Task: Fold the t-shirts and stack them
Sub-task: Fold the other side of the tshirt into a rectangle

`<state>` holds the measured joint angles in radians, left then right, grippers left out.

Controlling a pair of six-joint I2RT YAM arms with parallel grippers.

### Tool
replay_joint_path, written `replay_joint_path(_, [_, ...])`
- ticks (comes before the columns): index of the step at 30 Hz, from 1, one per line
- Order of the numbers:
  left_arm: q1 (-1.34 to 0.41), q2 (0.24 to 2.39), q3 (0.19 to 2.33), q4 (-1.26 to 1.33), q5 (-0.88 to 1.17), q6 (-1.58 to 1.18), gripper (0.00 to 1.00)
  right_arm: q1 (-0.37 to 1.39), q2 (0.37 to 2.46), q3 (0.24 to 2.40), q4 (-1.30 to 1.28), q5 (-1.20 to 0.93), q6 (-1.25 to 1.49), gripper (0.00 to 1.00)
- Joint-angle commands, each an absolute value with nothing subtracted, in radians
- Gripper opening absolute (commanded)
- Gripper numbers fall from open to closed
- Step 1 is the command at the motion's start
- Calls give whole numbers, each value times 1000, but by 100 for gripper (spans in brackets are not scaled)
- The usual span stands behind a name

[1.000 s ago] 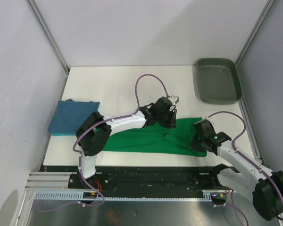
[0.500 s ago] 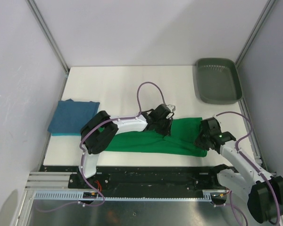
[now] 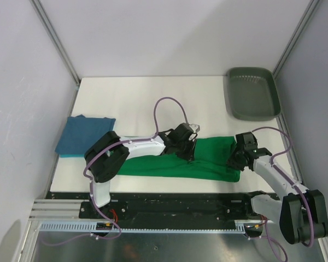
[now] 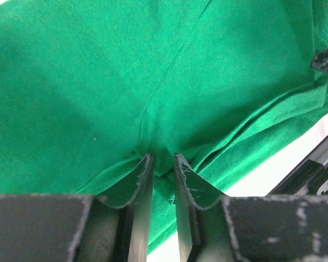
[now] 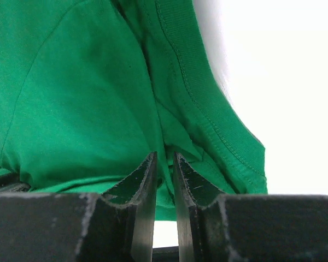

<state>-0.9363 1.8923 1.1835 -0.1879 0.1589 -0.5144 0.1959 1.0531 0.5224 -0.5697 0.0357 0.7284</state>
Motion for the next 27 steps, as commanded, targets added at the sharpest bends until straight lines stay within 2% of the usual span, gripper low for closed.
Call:
replay_joint_path(1, [-957, 1834, 1163, -174, 176, -484, 25, 190, 1082, 569, -520, 27, 707, 22])
replay_joint_path(14, [-963, 1812, 1116, -175, 171, -468, 25, 208, 1029, 584, -590, 36, 714, 21])
replay_joint_path(27, [-965, 1808, 1133, -176, 161, -472, 25, 406, 951, 496, -622, 53, 856, 21])
